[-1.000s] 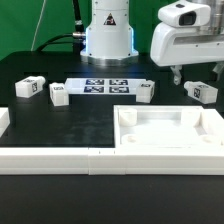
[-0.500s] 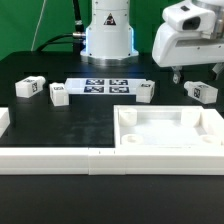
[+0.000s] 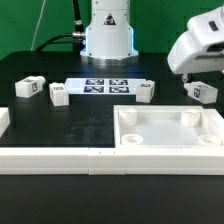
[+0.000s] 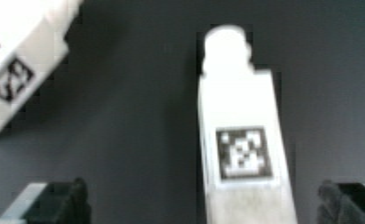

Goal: Assemble one leg

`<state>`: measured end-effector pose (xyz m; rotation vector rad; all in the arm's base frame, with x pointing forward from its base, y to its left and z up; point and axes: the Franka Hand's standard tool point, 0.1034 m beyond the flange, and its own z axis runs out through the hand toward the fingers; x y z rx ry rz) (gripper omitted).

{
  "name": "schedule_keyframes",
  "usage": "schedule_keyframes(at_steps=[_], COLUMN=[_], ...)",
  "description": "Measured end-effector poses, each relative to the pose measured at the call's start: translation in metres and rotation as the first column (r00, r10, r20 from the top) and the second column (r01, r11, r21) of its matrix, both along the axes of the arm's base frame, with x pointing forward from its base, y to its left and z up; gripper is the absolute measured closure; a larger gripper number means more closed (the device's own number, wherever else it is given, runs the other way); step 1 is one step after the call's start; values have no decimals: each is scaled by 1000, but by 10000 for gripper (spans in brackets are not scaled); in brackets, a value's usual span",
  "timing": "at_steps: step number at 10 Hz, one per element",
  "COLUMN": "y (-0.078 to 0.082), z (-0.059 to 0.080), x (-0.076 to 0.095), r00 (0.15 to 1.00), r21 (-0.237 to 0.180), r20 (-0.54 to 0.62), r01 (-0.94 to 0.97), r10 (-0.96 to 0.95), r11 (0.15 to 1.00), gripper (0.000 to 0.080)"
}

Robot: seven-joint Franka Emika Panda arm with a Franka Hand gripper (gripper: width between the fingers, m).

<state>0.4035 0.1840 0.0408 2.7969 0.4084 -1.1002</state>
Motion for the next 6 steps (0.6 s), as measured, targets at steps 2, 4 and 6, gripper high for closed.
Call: schedule_keyframes(at_steps=[2, 4, 6], y=[2, 5, 2], z=[-13, -21, -27], x=[-4, -10, -15], r00=[995, 991, 982], r21=[-54, -92, -94], r20=[-98, -100, -121], r01=[20, 83, 131], r10=[-25, -92, -142], r11=[998, 992, 987], gripper=[150, 150, 150])
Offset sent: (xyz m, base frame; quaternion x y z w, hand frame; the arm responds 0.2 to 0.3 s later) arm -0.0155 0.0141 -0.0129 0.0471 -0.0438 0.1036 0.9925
